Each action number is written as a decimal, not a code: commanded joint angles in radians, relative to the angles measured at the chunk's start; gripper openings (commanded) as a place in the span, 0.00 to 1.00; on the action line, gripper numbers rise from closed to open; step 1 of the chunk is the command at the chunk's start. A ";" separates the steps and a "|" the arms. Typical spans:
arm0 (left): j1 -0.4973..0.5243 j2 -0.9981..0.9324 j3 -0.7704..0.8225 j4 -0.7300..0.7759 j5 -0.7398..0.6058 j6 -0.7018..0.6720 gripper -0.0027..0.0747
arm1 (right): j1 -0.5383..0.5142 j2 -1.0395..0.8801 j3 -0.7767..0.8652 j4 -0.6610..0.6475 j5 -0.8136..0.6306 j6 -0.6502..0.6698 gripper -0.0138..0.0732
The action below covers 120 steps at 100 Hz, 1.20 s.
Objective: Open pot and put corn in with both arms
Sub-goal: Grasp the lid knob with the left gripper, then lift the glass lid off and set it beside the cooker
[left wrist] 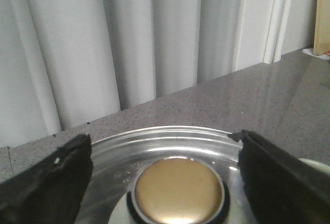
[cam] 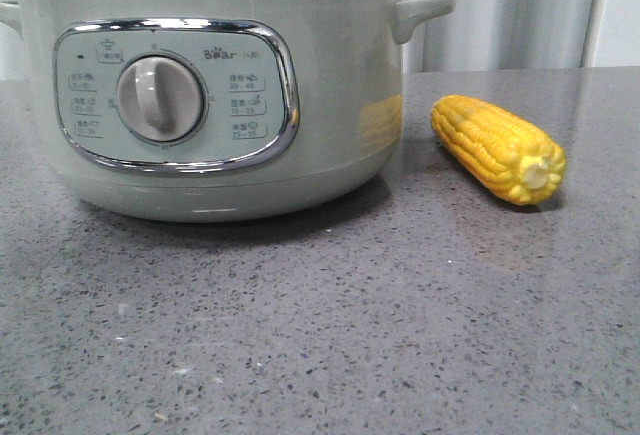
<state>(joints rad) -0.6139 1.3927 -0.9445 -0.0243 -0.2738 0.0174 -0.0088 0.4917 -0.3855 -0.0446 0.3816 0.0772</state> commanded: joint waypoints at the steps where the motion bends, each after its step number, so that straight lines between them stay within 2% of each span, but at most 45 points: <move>1: -0.006 -0.009 -0.035 0.008 -0.068 -0.004 0.71 | -0.002 0.012 -0.026 -0.001 -0.077 -0.004 0.11; 30: -0.006 0.021 -0.035 0.009 -0.068 -0.004 0.71 | -0.002 0.012 -0.026 -0.001 -0.077 -0.004 0.11; 37: -0.006 0.021 -0.035 0.009 -0.068 -0.004 0.69 | -0.002 0.012 -0.026 -0.001 -0.077 -0.004 0.11; 49: -0.006 0.021 -0.035 0.009 -0.068 -0.004 0.55 | -0.002 0.012 -0.026 -0.001 -0.077 -0.004 0.11; 79: -0.006 0.021 -0.035 0.009 -0.077 -0.004 0.01 | -0.002 0.012 -0.026 -0.001 -0.084 -0.004 0.11; 120: -0.006 -0.021 -0.035 0.009 -0.186 -0.004 0.01 | -0.002 0.012 -0.026 -0.001 -0.093 -0.004 0.11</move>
<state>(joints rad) -0.6176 1.4361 -0.9465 -0.0165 -0.3122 0.0069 -0.0088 0.4917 -0.3855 -0.0446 0.3736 0.0772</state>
